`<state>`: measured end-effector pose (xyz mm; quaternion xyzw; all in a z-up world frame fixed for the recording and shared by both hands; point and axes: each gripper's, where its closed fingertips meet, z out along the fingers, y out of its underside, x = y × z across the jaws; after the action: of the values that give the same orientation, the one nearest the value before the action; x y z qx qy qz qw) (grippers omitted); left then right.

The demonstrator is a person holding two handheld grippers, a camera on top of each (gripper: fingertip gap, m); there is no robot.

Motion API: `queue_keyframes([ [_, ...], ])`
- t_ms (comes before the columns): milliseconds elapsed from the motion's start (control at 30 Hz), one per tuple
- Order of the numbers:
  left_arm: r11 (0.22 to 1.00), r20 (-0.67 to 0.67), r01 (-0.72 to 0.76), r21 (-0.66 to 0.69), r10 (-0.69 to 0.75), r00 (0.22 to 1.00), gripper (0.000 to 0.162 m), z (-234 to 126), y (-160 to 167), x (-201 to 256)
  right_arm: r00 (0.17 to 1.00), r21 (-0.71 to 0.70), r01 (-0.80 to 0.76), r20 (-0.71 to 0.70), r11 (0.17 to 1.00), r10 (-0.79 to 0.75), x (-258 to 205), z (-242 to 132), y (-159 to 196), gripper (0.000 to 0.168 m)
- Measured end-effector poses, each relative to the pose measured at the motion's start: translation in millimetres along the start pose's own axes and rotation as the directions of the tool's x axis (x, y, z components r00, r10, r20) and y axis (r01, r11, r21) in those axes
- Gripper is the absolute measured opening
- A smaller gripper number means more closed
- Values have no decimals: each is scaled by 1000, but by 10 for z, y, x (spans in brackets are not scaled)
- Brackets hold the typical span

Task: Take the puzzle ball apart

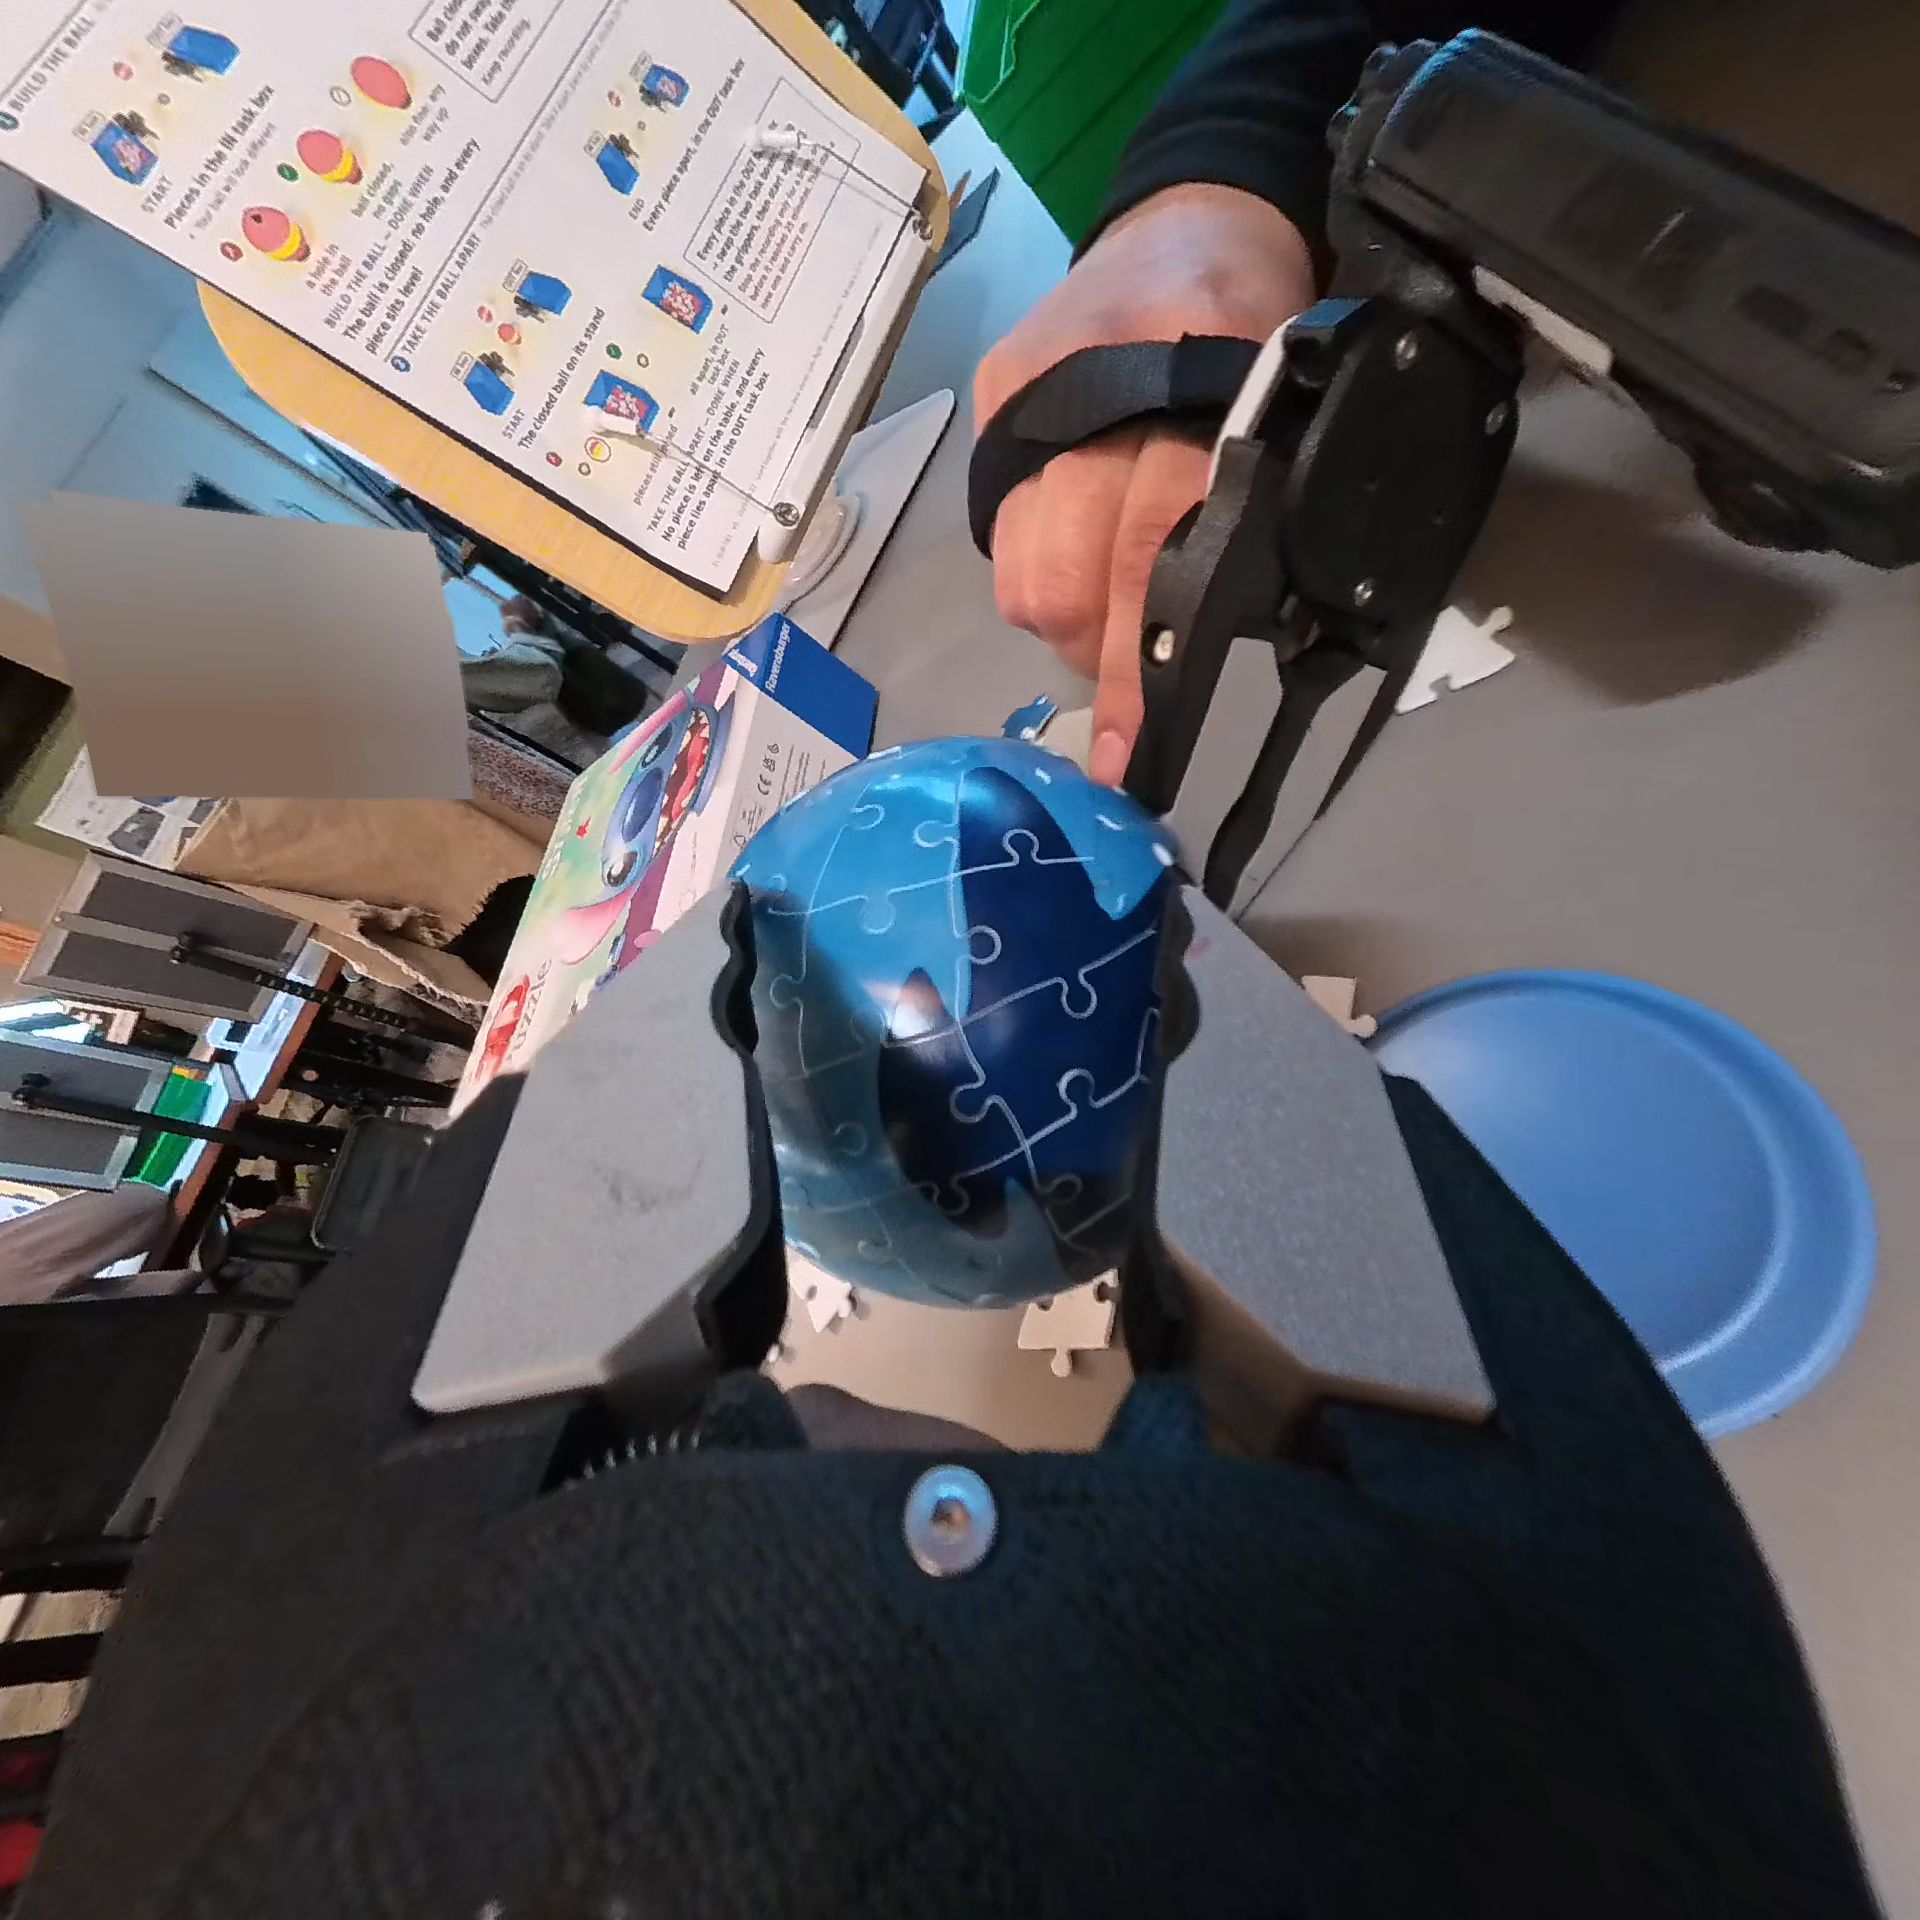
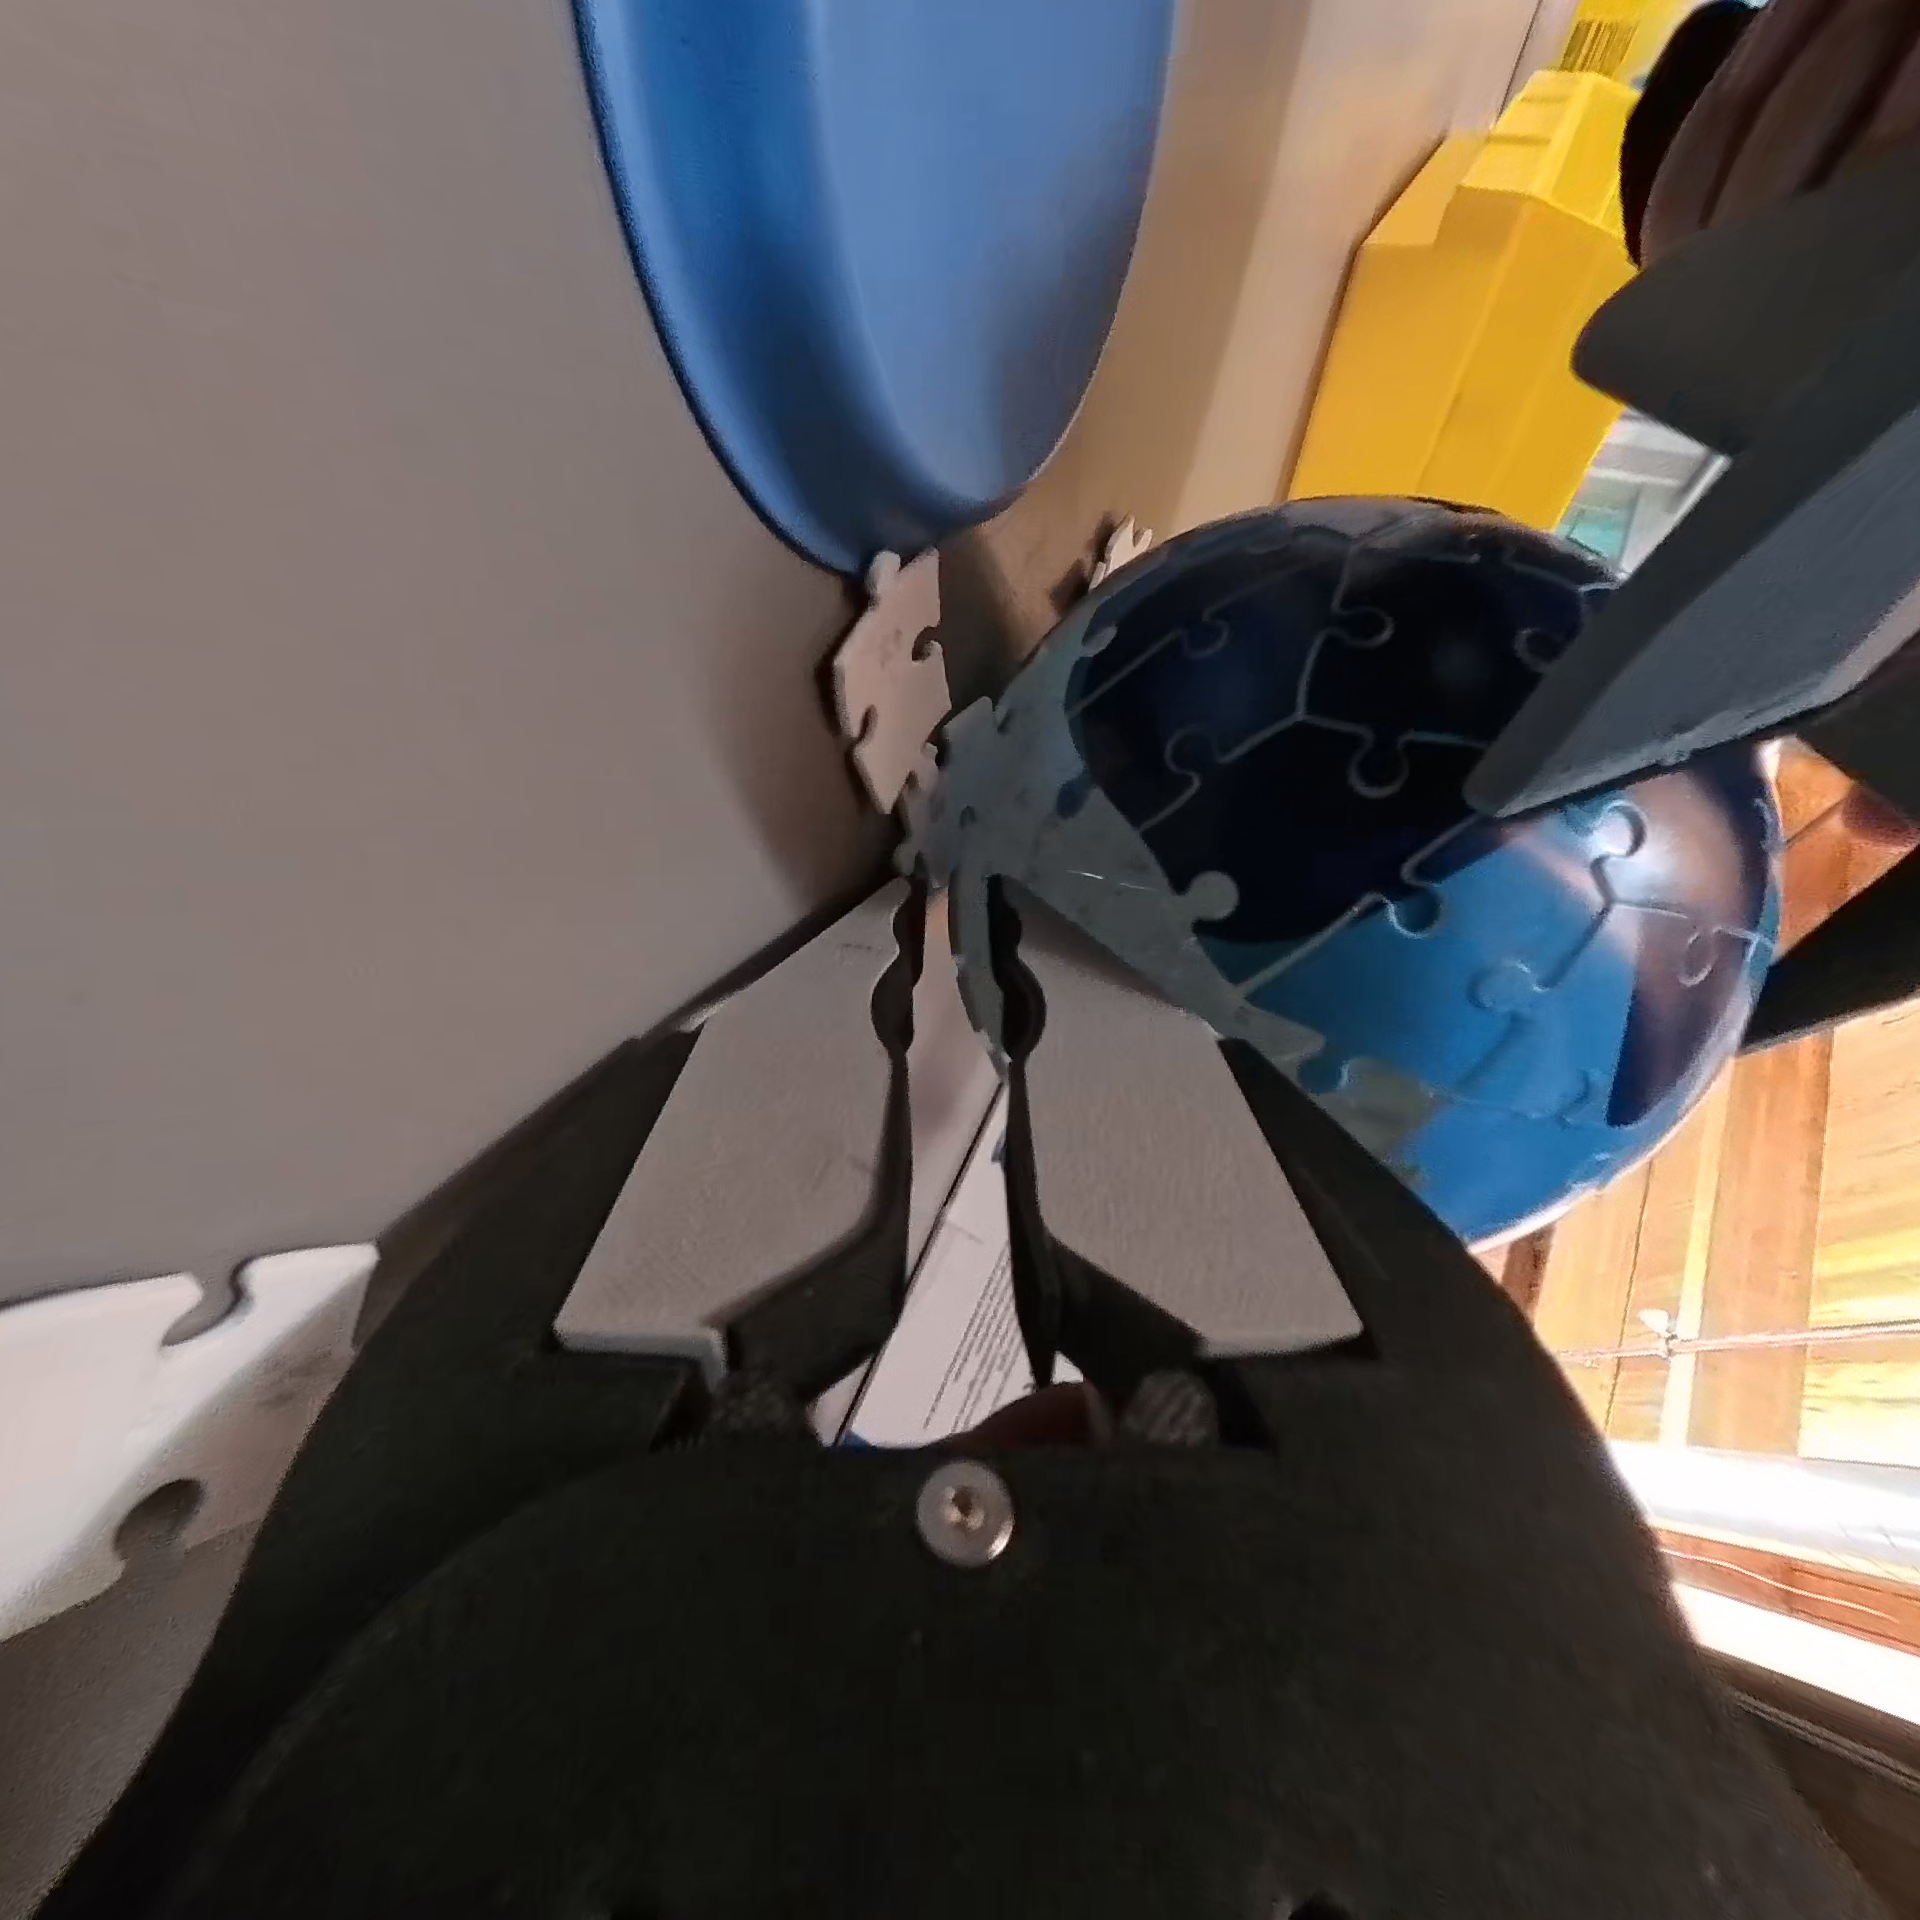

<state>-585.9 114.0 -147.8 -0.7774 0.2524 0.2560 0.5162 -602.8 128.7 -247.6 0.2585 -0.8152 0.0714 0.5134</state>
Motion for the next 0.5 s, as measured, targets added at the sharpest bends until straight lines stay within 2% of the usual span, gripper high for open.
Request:
queue_keyframes([
  [300,997,-8,-70,-17,70,998,77,-5,-24,60,1000,-3,10,27,1000,-10,-14,-109,5,16],
  [500,993,-23,-116,-19,115,993,76,-31,-24,100,999,17,36,32,999,-36,-55,-92,-50,7],
])
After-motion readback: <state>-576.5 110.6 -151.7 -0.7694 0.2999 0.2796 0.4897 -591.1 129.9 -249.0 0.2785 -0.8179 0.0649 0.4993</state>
